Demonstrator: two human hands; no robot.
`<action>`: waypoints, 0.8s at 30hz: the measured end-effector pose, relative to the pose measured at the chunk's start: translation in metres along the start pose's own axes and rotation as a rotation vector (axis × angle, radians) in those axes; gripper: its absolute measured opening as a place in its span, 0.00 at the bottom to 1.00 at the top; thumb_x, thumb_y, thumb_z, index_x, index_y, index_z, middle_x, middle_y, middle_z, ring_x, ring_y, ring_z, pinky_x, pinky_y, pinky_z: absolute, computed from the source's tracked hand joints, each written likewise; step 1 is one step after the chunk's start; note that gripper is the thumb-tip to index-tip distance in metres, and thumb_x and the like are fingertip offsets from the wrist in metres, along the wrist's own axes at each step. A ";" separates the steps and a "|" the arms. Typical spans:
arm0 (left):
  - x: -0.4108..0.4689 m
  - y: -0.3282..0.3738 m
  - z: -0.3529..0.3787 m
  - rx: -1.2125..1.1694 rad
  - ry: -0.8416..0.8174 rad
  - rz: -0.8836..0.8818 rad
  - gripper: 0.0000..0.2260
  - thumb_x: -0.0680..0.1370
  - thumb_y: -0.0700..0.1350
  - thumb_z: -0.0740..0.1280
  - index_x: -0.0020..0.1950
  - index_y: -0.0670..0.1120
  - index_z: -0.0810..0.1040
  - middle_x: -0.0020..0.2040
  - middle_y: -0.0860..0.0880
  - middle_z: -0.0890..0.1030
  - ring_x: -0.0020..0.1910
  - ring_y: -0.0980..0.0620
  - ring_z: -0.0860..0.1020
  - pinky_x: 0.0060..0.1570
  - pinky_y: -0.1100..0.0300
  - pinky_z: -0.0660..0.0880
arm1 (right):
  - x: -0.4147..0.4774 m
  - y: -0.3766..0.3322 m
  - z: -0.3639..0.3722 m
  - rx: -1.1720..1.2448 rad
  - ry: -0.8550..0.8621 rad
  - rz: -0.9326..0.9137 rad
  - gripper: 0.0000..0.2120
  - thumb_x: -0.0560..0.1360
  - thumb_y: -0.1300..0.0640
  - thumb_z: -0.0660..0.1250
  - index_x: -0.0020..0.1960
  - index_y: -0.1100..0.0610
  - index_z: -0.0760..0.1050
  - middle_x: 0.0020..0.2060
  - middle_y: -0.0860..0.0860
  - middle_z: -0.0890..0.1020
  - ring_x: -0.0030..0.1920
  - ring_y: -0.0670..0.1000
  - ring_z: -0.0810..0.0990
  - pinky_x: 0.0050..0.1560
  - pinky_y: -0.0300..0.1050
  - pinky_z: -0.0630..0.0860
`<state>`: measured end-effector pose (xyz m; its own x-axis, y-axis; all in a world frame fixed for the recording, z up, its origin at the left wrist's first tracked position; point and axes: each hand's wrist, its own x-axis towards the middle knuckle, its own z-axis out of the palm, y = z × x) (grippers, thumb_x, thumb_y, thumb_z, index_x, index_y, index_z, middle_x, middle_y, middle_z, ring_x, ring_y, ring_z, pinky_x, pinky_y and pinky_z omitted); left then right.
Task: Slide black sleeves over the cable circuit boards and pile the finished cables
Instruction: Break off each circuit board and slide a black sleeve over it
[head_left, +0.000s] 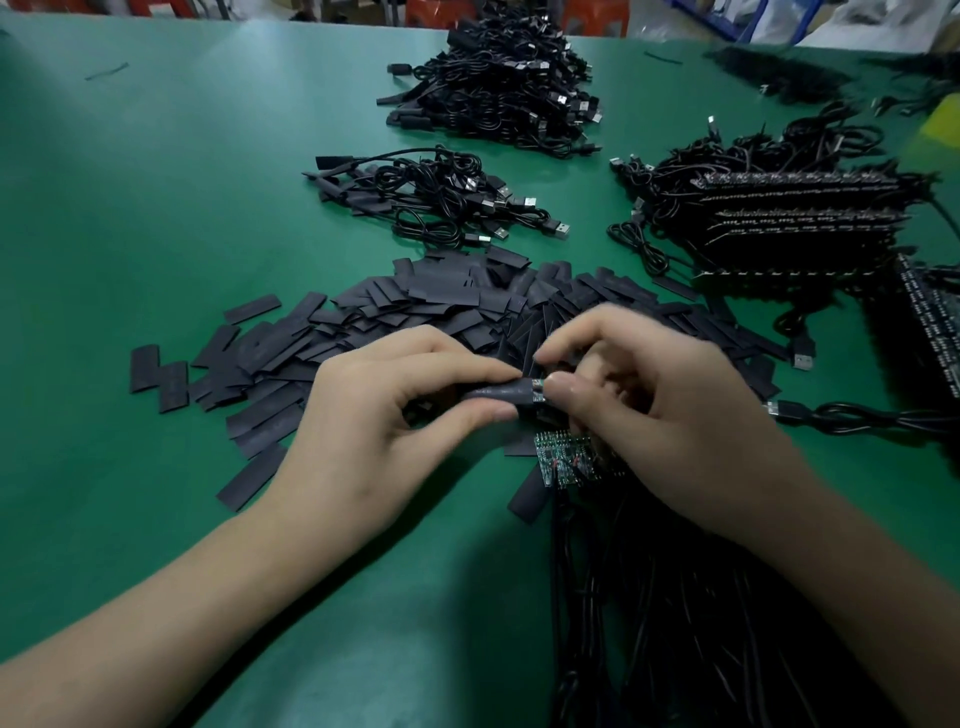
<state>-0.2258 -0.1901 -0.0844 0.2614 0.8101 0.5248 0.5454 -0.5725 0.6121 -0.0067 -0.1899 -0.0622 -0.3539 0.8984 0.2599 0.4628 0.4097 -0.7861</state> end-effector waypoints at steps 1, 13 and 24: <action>0.000 0.000 0.000 -0.019 0.012 -0.021 0.09 0.74 0.49 0.75 0.53 0.51 0.87 0.46 0.57 0.83 0.46 0.59 0.80 0.47 0.67 0.74 | -0.001 -0.001 0.000 -0.002 0.031 -0.042 0.02 0.79 0.57 0.70 0.51 0.52 0.79 0.32 0.48 0.80 0.32 0.45 0.77 0.35 0.35 0.70; 0.000 -0.001 0.004 -0.323 0.012 -0.167 0.08 0.73 0.47 0.74 0.52 0.53 0.85 0.48 0.57 0.86 0.50 0.56 0.84 0.54 0.62 0.77 | -0.003 -0.002 -0.002 -0.222 0.179 -0.252 0.04 0.76 0.62 0.75 0.47 0.53 0.85 0.40 0.43 0.85 0.42 0.44 0.83 0.42 0.41 0.76; -0.002 0.001 0.004 -0.281 0.027 -0.150 0.10 0.73 0.52 0.74 0.53 0.54 0.85 0.48 0.58 0.86 0.49 0.56 0.84 0.52 0.62 0.78 | -0.004 -0.001 0.000 -0.204 0.169 -0.218 0.04 0.75 0.60 0.75 0.46 0.52 0.85 0.39 0.43 0.85 0.41 0.44 0.83 0.41 0.41 0.76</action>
<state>-0.2225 -0.1918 -0.0870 0.1717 0.8867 0.4294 0.3338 -0.4624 0.8214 -0.0062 -0.1938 -0.0625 -0.3306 0.7925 0.5126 0.5503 0.6031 -0.5775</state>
